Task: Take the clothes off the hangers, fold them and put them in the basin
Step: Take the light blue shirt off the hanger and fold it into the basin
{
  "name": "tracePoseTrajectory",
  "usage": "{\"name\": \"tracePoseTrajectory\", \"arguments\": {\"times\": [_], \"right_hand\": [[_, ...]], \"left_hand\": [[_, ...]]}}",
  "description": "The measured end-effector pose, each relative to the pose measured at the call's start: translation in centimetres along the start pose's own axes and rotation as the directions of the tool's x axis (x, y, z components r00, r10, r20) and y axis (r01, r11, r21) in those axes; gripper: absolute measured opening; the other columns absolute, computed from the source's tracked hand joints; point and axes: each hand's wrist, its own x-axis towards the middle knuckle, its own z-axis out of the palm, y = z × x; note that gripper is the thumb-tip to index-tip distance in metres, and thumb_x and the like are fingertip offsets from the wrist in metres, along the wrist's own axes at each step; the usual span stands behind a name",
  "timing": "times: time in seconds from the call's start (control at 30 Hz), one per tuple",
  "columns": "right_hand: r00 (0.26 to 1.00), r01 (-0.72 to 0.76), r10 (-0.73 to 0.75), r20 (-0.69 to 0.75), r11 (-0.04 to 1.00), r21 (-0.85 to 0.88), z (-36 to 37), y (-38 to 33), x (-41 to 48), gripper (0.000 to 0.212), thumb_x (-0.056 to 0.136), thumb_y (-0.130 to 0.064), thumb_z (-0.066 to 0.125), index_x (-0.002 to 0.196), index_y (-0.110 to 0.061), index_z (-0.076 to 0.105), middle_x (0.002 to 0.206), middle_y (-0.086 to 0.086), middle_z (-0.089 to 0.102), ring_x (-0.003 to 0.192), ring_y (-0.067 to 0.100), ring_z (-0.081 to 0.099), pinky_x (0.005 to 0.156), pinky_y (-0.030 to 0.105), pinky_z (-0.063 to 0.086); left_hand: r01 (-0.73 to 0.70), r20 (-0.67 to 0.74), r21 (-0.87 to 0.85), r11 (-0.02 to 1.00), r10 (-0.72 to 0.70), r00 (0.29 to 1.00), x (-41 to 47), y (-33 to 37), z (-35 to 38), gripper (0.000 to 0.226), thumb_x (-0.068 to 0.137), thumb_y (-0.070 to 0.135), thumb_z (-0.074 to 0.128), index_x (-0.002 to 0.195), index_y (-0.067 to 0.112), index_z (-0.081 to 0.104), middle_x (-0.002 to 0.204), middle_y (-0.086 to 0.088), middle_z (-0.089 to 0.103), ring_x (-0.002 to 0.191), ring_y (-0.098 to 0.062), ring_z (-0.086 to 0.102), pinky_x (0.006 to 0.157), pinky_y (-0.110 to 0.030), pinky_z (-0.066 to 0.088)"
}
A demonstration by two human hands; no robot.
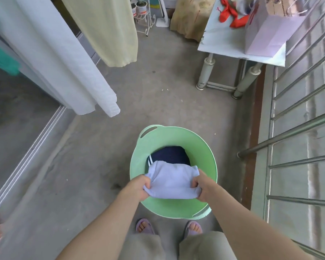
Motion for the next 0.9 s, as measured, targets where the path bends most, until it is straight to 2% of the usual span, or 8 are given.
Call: {"name": "tracePoseTrajectory", "arguments": {"times": [0.2, 0.27, 0.4, 0.47, 0.57, 0.63, 0.77, 0.9], "right_hand": [[0.964, 0.264, -0.265, -0.001, 0.962, -0.072, -0.3, -0.7, 10.4, 0.087, 0.066, 0.017, 0.034, 0.128, -0.043, 0.042, 0.103, -0.001, 0.057, 0.065, 0.019, 0.046, 0.045, 0.021, 0.034], [0.928, 0.368, -0.365, 0.072, 0.929, -0.035, -0.3, -1.9, 13.7, 0.091, 0.053, 0.010, 0.039, 0.132, -0.036, 0.046, 0.101, 0.000, 0.060, 0.065, 0.018, 0.048, 0.042, 0.018, 0.033], [0.896, 0.430, -0.420, 0.145, 0.902, -0.042, 0.2, -1.6, 22.3, 0.099, 0.041, 0.005, 0.039, 0.135, -0.026, 0.048, 0.114, 0.002, 0.063, 0.097, 0.025, 0.062, 0.066, 0.035, 0.052], [0.909, 0.414, -0.398, 0.125, 0.896, -0.158, 0.7, -0.2, 26.8, 0.100, 0.046, 0.001, 0.043, 0.143, -0.024, 0.039, 0.129, 0.005, 0.058, 0.113, 0.029, 0.057, 0.086, 0.044, 0.051], [0.957, 0.287, -0.282, 0.067, 0.892, -0.350, 1.1, 2.5, 32.7, 0.093, 0.069, -0.002, 0.058, 0.151, -0.017, 0.018, 0.145, 0.009, 0.041, 0.127, 0.028, 0.045, 0.100, 0.041, 0.043], [0.971, 0.216, -0.238, -0.008, 0.894, -0.393, 1.0, 4.1, 35.5, 0.082, 0.084, -0.009, 0.059, 0.152, -0.015, 0.014, 0.152, 0.007, 0.031, 0.135, 0.029, 0.037, 0.107, 0.039, 0.037], [0.920, 0.313, -0.380, -0.094, 0.858, -0.408, 0.7, 4.5, 38.5, 0.067, 0.084, -0.021, 0.067, 0.144, -0.015, 0.037, 0.142, 0.008, 0.045, 0.127, 0.026, 0.046, 0.101, 0.035, 0.039], [0.872, 0.388, -0.474, -0.118, 0.819, -0.423, 0.5, 3.9, 38.6, 0.058, 0.083, -0.021, 0.069, 0.136, -0.016, 0.046, 0.126, 0.006, 0.057, 0.113, 0.024, 0.055, 0.097, 0.036, 0.045]], "left_hand": [[-0.174, 0.018, -0.095, 0.980, 0.177, 0.984, 8.9, 0.3, 1.5, 0.046, 0.048, -0.010, 0.036, 0.088, -0.001, 0.057, 0.090, -0.016, 0.061, 0.080, -0.034, 0.059, 0.065, -0.030, 0.044], [-0.272, 0.026, -0.154, 0.950, 0.279, 0.960, 12.5, 0.8, 1.8, 0.050, 0.042, -0.008, 0.034, 0.086, 0.001, 0.056, 0.085, -0.014, 0.060, 0.078, -0.033, 0.059, 0.066, -0.029, 0.043], [-0.362, -0.052, -0.157, 0.919, 0.358, 0.932, 20.9, -0.5, 2.0, 0.055, 0.041, -0.007, 0.034, 0.090, 0.001, 0.057, 0.086, -0.014, 0.059, 0.080, -0.032, 0.057, 0.068, -0.030, 0.041], [-0.281, -0.081, -0.035, 0.959, 0.278, 0.957, 25.2, -2.6, 2.0, 0.055, 0.045, -0.007, 0.037, 0.096, -0.003, 0.058, 0.086, -0.015, 0.060, 0.080, -0.031, 0.055, 0.068, -0.030, 0.041], [0.005, -0.067, 0.241, 0.970, 0.011, 0.998, 30.3, -6.1, 2.0, 0.025, 0.065, -0.005, 0.047, 0.084, 0.007, 0.056, 0.075, -0.009, 0.054, 0.072, -0.026, 0.054, 0.059, -0.023, 0.036], [0.053, -0.118, 0.268, 0.962, -0.021, 0.993, 32.9, -6.9, 1.7, 0.020, 0.074, -0.001, 0.051, 0.091, 0.009, 0.055, 0.079, -0.009, 0.057, 0.071, -0.023, 0.057, 0.058, -0.023, 0.038], [-0.198, -0.278, 0.360, 0.912, 0.307, 0.910, 36.8, -4.9, 1.6, 0.021, 0.075, 0.011, 0.066, 0.090, 0.013, 0.051, 0.084, -0.005, 0.054, 0.080, -0.024, 0.052, 0.072, -0.028, 0.041], [-0.442, -0.228, 0.635, 0.633, 0.700, 0.677, 37.7, -4.2, 2.4, 0.031, 0.076, 0.024, 0.073, 0.101, 0.013, 0.057, 0.096, -0.002, 0.054, 0.095, -0.028, 0.057, 0.072, -0.027, 0.039]]}}
